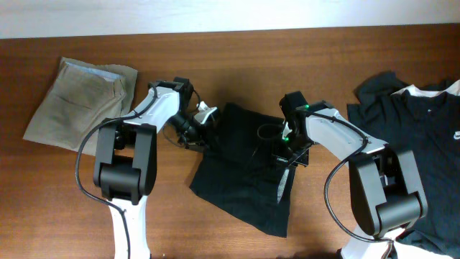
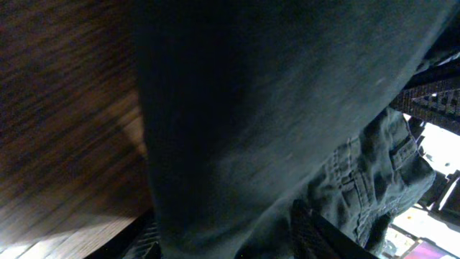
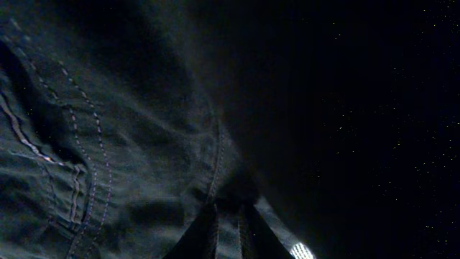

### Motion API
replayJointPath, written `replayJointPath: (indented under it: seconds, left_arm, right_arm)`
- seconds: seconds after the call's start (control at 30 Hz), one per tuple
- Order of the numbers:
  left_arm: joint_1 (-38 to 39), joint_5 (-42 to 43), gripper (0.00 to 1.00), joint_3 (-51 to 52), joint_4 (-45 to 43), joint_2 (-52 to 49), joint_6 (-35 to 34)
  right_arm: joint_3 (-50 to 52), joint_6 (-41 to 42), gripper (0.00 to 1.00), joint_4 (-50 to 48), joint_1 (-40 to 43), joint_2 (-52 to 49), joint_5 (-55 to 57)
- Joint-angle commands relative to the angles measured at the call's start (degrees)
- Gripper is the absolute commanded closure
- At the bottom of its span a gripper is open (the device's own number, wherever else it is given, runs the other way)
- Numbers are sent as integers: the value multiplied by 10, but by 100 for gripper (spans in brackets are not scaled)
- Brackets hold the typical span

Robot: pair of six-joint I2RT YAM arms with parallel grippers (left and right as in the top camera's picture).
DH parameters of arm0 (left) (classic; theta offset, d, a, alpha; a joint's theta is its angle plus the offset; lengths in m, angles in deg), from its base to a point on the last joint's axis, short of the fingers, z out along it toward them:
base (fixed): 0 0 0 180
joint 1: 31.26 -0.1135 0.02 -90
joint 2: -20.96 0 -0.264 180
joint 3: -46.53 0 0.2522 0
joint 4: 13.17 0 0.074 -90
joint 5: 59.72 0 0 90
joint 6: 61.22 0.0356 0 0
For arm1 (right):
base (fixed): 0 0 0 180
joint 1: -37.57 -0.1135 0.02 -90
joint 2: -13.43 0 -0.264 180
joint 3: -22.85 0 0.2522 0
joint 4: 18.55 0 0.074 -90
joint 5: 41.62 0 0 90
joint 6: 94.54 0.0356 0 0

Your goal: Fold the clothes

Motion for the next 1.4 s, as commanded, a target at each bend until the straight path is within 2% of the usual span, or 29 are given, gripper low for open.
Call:
replayJointPath:
  seconds: [0.0,0.17,0.23,0.27,0.33,0.47,0.5,0.63,0.7,0.77,0.8,0.9,1.07,1.17,1.27,1.37]
  left_arm:
    - [-4,-47,45,12,4,-26,9]
    - [-19,-45,45,-3,4,-26,9]
    - [-22,-45,36,-10,-12,-26,9]
    - [-20,-45,35,-10,-18,-27,9]
    - [-2,-45,32,-9,-24,-36,9]
    - [48,-43,33,-9,-25,-78,9]
    - [50,-39,38,-9,-19,-79,9]
    - [46,67,43,-9,-9,-79,9]
    - [46,98,64,-9,-11,-79,7]
    - [46,99,96,-9,-19,-79,7]
    - [46,99,100,-9,-19,-79,7]
    - [37,95,99,-20,5,-78,8]
    - [-12,34,99,-111,85,-53,37]
    - [-29,69,99,-168,101,-43,37]
    - [-33,64,99,-186,102,-38,37]
    - [-19,-27,97,-185,103,-42,30]
  right_arm:
    - [5,4,85,2,2,-9,2]
    - [5,-2,85,4,2,-9,3]
    - [5,-2,84,4,2,-9,3]
    - [5,-2,85,3,2,-9,3]
    - [5,-2,84,-3,2,-9,14]
    - [5,0,83,-4,2,-9,20]
    - [5,0,83,-4,2,-9,19]
    - [5,0,83,-4,2,-9,19]
    - [5,0,83,-4,2,-9,19]
    - [5,0,84,0,2,-9,20]
    - [5,0,84,2,2,-9,19]
    - [3,0,87,15,7,-1,20]
    - [-23,-24,87,42,33,77,22]
    - [-24,-24,87,41,33,119,22]
    - [-24,-24,86,41,33,126,24]
    - [-24,-28,86,19,30,126,16]
